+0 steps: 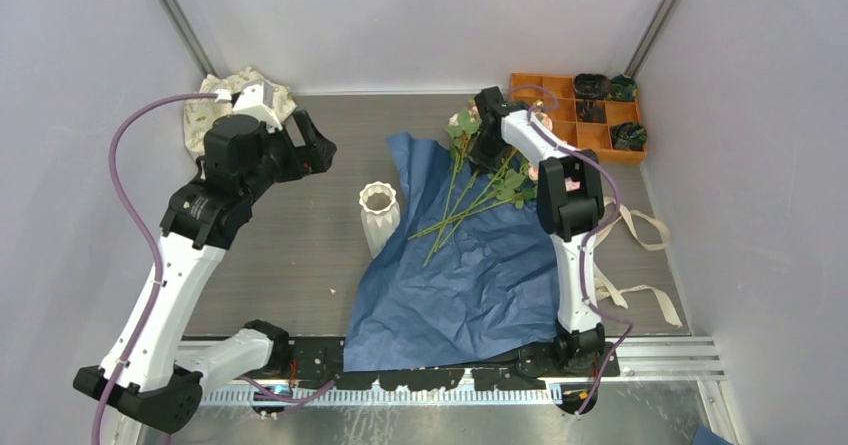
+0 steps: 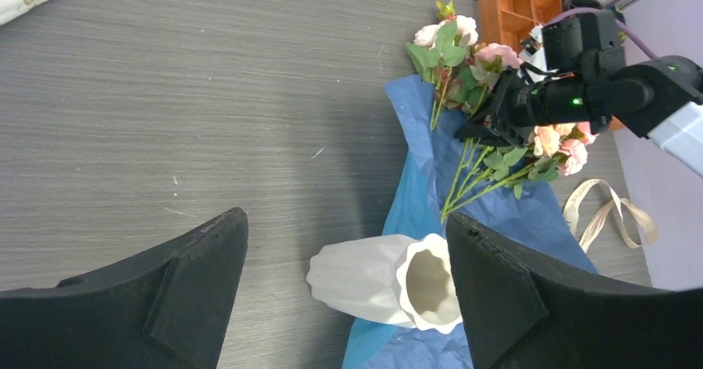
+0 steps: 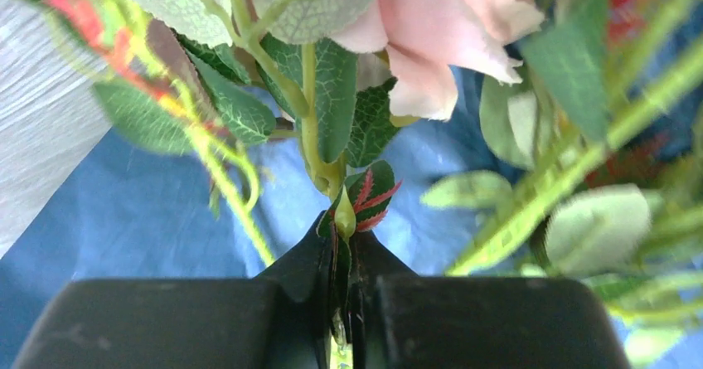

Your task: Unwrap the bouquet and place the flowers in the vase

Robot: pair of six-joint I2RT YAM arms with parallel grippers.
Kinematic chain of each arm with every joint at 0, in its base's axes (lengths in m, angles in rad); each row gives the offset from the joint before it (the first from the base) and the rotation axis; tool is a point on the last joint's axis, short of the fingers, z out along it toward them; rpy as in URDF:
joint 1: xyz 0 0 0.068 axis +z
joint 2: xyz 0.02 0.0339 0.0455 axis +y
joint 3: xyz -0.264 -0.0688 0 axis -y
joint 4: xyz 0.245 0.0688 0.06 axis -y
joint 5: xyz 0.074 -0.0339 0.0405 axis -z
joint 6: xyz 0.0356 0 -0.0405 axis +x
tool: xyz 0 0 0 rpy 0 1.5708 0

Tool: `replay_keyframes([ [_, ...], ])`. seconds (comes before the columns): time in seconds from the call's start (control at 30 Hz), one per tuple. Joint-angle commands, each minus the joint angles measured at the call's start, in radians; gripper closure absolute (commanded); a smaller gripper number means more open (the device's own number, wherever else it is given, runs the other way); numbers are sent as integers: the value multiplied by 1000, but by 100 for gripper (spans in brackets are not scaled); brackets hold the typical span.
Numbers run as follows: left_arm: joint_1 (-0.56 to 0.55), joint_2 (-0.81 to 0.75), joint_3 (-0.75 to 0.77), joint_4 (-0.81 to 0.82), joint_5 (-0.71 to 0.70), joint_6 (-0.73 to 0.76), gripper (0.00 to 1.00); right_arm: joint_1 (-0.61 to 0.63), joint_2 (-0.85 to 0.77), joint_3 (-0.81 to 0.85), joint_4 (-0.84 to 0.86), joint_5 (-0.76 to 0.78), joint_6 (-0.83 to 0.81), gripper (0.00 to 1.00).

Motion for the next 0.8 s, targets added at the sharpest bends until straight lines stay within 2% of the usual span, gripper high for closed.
replay_keyframes([
  [0.0, 4, -39, 8, 40, 30, -9, 11, 1, -248, -31, 40, -26, 17, 99],
  [0.2, 4, -80, 7, 21, -8, -3, 12, 21, -491, -68, 55, -13, -1, 99],
  [0.33, 4, -108, 7, 12, -23, -10, 12, 109, -611, -63, 115, 93, -78, 99],
  [0.53, 4, -130, -9, -22, -29, -33, 12, 339, -649, 70, 172, 379, -256, 99],
  [0.77, 4, -210, -40, -43, -99, -21, 12, 447, -712, 115, 296, 412, -357, 99],
])
